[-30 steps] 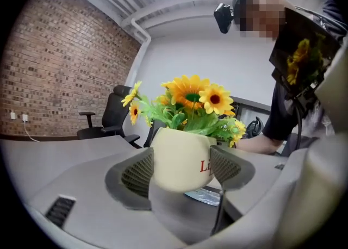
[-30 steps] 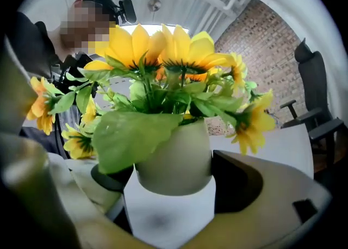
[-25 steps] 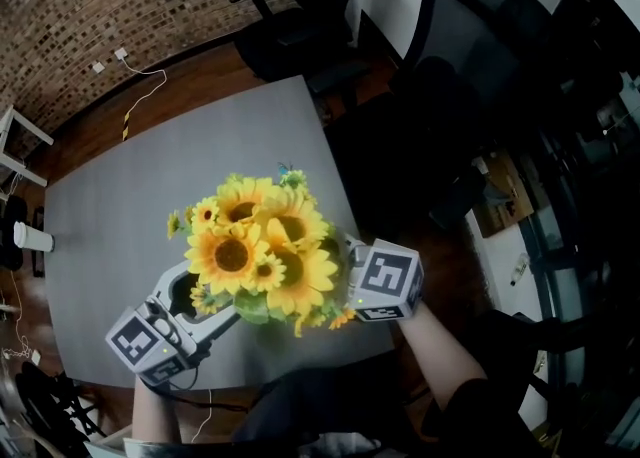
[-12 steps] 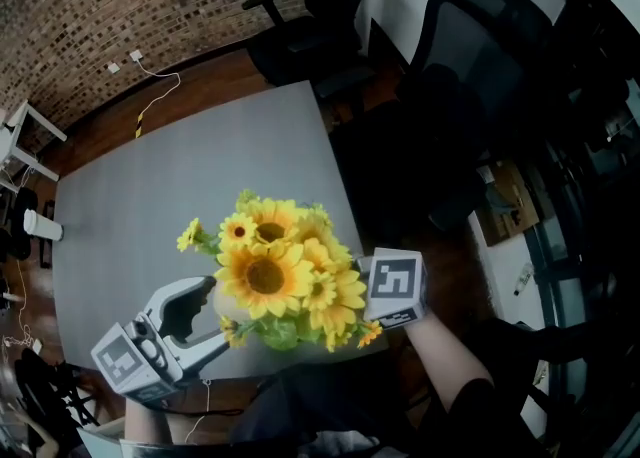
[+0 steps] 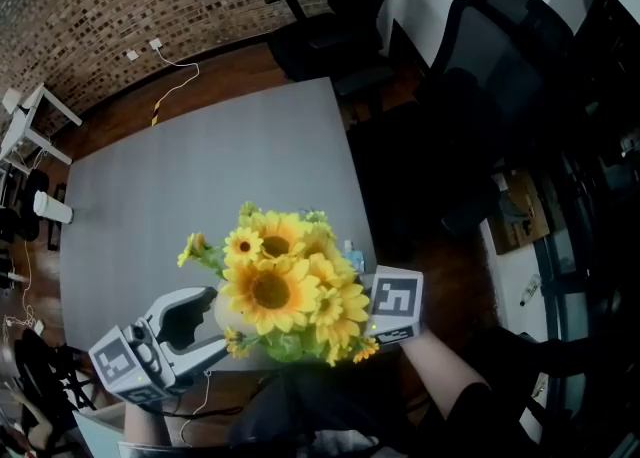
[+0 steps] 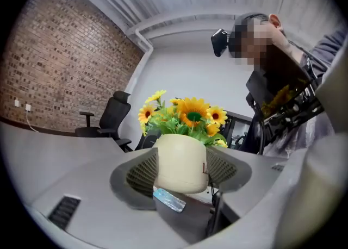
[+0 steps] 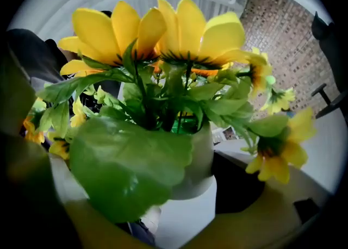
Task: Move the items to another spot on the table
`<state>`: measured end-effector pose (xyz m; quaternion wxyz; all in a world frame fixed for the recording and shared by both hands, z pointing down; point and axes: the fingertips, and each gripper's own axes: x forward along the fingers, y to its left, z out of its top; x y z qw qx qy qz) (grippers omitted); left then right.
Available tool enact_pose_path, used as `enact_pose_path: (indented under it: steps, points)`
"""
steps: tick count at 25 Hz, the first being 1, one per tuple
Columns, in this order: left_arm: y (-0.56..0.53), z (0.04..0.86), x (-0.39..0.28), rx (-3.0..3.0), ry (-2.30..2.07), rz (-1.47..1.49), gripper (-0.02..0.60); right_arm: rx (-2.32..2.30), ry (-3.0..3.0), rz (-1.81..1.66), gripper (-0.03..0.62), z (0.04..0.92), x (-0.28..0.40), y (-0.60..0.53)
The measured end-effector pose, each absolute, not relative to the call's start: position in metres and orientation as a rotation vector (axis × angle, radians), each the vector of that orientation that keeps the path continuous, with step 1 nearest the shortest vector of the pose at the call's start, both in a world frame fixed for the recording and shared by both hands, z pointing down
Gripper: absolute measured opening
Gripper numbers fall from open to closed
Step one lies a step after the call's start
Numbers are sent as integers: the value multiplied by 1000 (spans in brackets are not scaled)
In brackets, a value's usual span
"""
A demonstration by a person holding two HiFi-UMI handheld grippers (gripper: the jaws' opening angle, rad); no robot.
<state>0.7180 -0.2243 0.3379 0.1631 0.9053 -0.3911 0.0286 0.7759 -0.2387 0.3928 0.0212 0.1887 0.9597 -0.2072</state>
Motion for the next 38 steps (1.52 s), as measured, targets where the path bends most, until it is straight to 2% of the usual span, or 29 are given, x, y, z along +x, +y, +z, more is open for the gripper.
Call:
enact_pose_path:
  steps: [4, 12, 13, 15, 18, 20, 26, 32, 34, 38]
  points:
    - [-227, 322, 715, 2615, -1094, 6, 276, 598, 2917, -582, 474, 397, 778, -237]
    - [-243, 300, 738, 2663, -1141, 76, 278, 486, 2955, -485, 469, 353, 776, -251]
    - [-244, 298, 739, 2674, -1153, 92, 283, 493, 2959, -471, 469, 351, 775, -251]
    - [-244, 296, 738, 2681, -1165, 101, 334, 524, 2970, -448, 469, 348, 774, -248]
    - [-239, 300, 733, 2672, -1175, 140, 334, 588, 2998, -417, 469, 347, 770, -241]
    - [-234, 308, 727, 2657, -1156, 181, 383, 636, 3019, -395, 469, 348, 767, -235]
    - [-214, 318, 714, 2601, -970, 34, 426, 793, 3081, -341, 469, 350, 749, -212]
    - [-175, 341, 652, 2673, -787, 25, 492, 919, 3191, -293, 469, 355, 677, -167]
    - [-168, 348, 638, 2690, -756, 20, 492, 889, 3197, -315, 469, 354, 659, -162]
    - [-171, 356, 651, 2704, -706, 32, 492, 850, 3269, -315, 468, 360, 662, -166]
